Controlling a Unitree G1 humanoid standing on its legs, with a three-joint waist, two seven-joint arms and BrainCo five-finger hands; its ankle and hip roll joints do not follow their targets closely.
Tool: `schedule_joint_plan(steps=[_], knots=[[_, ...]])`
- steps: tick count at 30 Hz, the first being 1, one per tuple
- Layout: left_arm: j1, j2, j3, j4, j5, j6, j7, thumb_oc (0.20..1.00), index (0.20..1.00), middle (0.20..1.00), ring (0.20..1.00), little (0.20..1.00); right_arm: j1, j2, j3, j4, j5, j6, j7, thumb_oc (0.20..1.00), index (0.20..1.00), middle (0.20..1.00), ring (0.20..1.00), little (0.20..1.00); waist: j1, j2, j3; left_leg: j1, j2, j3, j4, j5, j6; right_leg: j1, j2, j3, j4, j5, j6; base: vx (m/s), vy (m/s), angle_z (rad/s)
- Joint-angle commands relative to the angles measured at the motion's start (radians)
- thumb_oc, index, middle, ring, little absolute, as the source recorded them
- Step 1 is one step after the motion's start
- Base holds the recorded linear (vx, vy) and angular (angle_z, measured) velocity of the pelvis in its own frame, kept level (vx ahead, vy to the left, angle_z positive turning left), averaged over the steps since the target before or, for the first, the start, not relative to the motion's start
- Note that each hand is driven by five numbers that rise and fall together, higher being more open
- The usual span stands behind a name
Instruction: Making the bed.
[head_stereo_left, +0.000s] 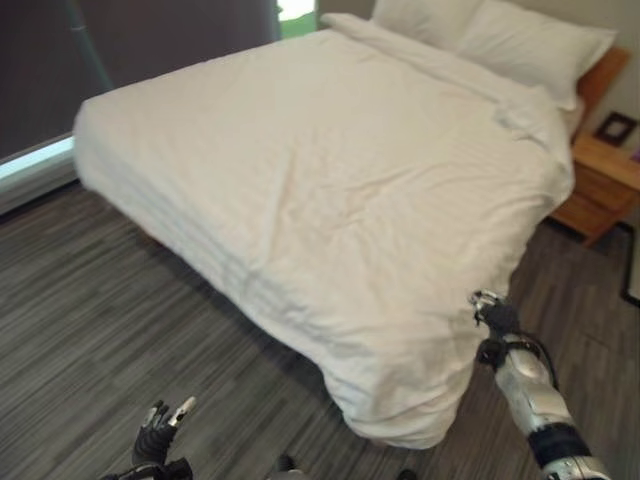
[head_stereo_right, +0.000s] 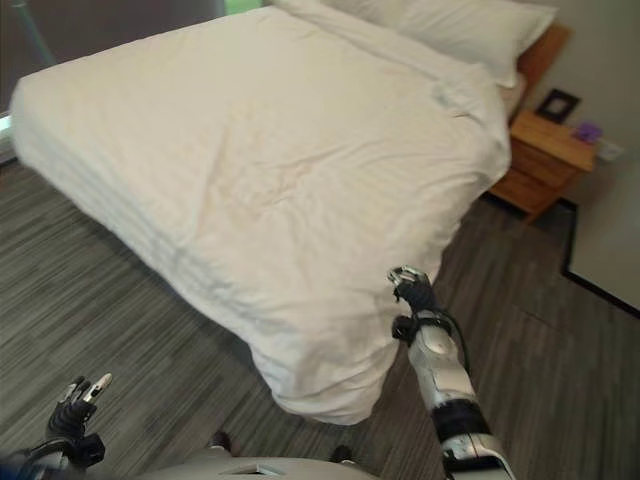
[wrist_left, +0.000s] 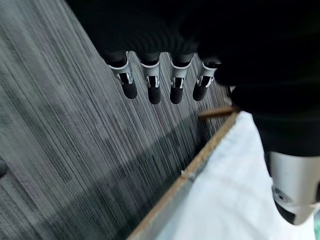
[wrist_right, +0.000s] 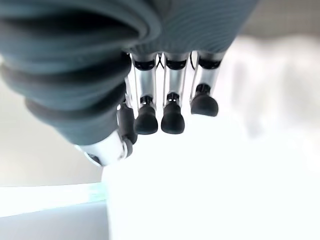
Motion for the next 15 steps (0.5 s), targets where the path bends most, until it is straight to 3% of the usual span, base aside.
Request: schedule_joint_plan(steps=[1,2,4,8,11,15], knots=[[-0.103,0.048,-0.044,0.019,-0.069,-0.059,-0.001,1.000,1.000,1.000,1.000,1.000,-0.107,-0.033,-0.056,-0.038,0.236,-0.161,0.026,0.200,0.200,0.200,0.200,0.200,0.015,0.042,0.042,-0.001,0.041,0.051,-0.036,0.035,0.011,0.051,-0.022,-0.038,0.013,-0.042,0.040,-0.16,-0.094,0.45],[-0.132,0.044,-0.075,0.071,-0.114,-0.074,-0.002,1.000,1.000,1.000,1.000,1.000,-0.180,-0.011,-0.050,-0.035,0.295,-0.208,0.022,0.200,0.200,0.200,0.200,0.200,0.036,0.076,0.079,-0.049,0.041,0.029,-0.036,0.056,0.005,0.017,-0.023,-0.052,0.014,-0.046,0.034,-0.15,-0.065,0.48],[-0.149,0.043,-0.090,0.092,-0.132,-0.084,-0.003,1.000,1.000,1.000,1.000,1.000,-0.220,-0.011,-0.053,-0.025,0.315,-0.225,0.021,0.200,0.200,0.200,0.200,0.200,0.041,0.095,0.096,-0.072,0.043,0.020,-0.036,0.068,-0.001,-0.001,-0.025,-0.055,0.016,-0.044,0.031,-0.15,-0.044,0.42],[-0.232,0.052,-0.165,0.140,-0.169,-0.132,-0.010,1.000,1.000,1.000,1.000,1.000,-0.372,-0.069,-0.066,0.066,0.342,-0.283,-0.007,0.200,0.200,0.200,0.200,0.200,0.053,0.198,0.167,-0.173,0.057,-0.002,-0.036,0.121,-0.034,-0.099,-0.030,-0.063,0.024,-0.039,0.018,-0.18,-0.037,0.24],[-0.240,0.030,-0.183,0.158,-0.189,-0.143,-0.017,1.000,1.000,1.000,1.000,1.000,-0.409,-0.100,-0.083,0.151,0.359,-0.282,-0.026,0.200,0.200,0.200,0.200,0.200,0.052,0.270,0.192,-0.239,0.074,0.020,-0.036,0.150,-0.050,-0.171,-0.035,-0.056,0.037,-0.046,0.015,-0.15,-0.016,0.08],[-0.194,-0.025,-0.204,0.184,-0.173,-0.124,-0.039,1.000,1.000,1.000,1.000,1.000,-0.357,-0.080,-0.104,0.214,0.361,-0.248,-0.024,0.200,0.200,0.200,0.200,0.200,0.023,0.333,0.214,-0.275,0.087,0.062,-0.036,0.166,-0.051,-0.236,-0.033,-0.009,0.036,-0.052,0.016,-0.11,0.032,-0.19]])
